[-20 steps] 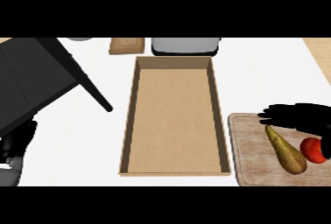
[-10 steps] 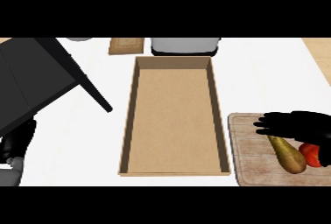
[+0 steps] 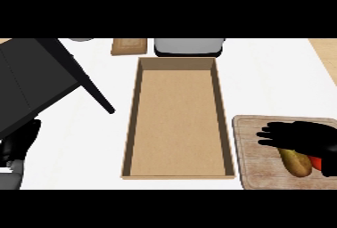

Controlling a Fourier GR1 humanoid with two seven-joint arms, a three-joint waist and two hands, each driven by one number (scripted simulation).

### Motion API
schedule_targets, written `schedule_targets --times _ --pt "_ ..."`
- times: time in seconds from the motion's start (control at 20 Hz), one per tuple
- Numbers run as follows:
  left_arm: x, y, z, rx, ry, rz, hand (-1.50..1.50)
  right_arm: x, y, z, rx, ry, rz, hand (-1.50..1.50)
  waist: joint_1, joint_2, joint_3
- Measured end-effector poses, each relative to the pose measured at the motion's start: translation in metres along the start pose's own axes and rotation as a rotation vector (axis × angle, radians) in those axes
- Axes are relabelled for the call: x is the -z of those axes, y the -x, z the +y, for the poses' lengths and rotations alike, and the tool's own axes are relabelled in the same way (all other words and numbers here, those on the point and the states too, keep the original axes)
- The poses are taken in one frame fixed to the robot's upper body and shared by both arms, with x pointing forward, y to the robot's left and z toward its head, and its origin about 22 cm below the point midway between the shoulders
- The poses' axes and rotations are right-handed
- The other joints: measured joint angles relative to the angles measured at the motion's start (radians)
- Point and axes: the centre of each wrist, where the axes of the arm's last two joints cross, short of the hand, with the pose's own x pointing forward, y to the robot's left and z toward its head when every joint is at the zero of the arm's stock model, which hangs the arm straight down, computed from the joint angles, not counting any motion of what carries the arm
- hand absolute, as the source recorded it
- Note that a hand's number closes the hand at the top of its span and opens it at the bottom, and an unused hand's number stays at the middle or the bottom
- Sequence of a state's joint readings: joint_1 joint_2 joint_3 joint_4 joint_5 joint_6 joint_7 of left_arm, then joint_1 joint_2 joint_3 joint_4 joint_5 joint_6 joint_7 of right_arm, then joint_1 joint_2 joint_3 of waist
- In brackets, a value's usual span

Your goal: Pick the pear from the cutting board and place it in the cardboard box

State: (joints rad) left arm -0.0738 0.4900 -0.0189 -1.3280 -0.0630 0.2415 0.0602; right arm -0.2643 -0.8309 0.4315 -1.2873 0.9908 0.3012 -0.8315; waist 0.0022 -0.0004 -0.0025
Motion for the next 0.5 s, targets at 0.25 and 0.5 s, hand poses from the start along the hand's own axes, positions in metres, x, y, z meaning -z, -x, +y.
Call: schedule_targets --times 0.25,0.5 --pt "0.002 -0.002 0.003 0.001 0.002 0.0 0.0 0.015 0.002 0.007 0.007 -0.028 0.039 1.5 0.002 0.0 -0.003" --pt "0.003 0.001 -0.002 -0.006 -0.003 -0.005 0.0 0.027 0.001 0.017 -0.038 0.072 0.024 1.5 0.0 -0.005 -0.008"
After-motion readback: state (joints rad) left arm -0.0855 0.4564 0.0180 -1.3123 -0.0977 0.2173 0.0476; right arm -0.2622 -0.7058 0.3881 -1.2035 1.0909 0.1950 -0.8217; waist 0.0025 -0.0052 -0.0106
